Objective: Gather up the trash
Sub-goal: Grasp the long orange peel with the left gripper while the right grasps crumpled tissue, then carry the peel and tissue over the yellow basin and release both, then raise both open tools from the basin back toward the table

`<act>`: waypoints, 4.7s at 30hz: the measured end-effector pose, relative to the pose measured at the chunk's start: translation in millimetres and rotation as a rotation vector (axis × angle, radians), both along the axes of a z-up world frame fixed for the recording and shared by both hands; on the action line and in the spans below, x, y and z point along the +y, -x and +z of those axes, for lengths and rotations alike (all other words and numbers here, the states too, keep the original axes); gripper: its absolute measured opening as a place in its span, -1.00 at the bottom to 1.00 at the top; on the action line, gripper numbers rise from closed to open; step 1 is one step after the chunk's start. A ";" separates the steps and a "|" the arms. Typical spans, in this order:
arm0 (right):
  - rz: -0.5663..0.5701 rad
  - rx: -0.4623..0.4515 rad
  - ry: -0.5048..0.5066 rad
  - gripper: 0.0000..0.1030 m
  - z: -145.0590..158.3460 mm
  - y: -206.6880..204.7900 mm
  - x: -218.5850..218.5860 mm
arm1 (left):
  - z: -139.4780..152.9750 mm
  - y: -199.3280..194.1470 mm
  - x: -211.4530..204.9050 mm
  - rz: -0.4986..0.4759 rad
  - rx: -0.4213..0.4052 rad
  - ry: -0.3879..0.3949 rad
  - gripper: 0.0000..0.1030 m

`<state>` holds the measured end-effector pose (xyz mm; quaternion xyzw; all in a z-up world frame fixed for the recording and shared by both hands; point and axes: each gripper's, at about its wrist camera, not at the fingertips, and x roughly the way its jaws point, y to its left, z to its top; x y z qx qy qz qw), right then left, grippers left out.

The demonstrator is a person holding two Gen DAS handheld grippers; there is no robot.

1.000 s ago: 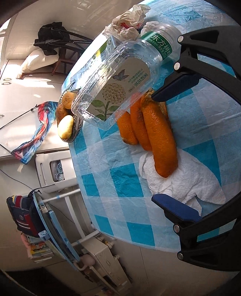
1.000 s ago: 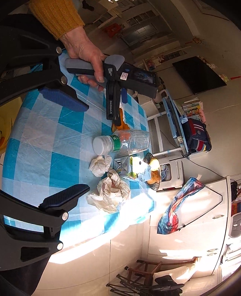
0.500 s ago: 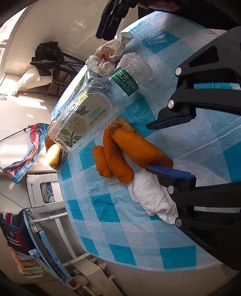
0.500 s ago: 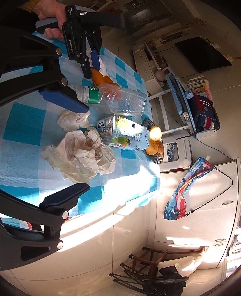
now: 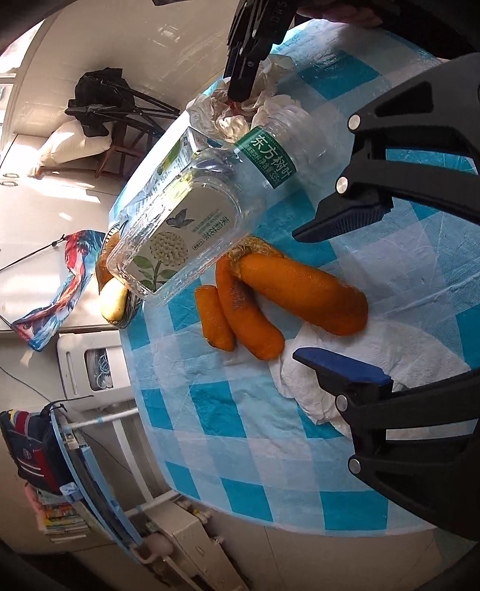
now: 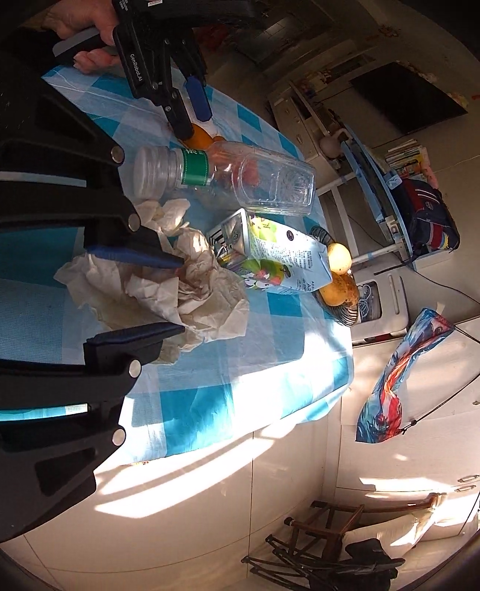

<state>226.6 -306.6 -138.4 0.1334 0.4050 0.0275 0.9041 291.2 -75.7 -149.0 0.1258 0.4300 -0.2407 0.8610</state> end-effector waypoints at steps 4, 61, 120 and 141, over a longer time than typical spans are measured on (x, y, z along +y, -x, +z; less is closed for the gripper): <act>0.008 0.005 -0.008 -0.50 0.9 4.4 2.1 | -4.2 -0.2 -4.5 0.004 0.026 0.019 -0.36; 0.208 -0.136 -0.080 -0.59 29.1 127.8 90.6 | 55.7 153.0 69.8 0.189 -0.107 0.136 -0.59; 0.177 -0.089 0.031 0.53 30.3 211.0 122.8 | 39.4 292.5 86.0 0.215 -0.119 0.010 0.87; 0.093 -0.113 0.329 0.85 55.5 216.1 152.8 | 52.1 294.8 123.9 0.364 -0.168 0.080 0.87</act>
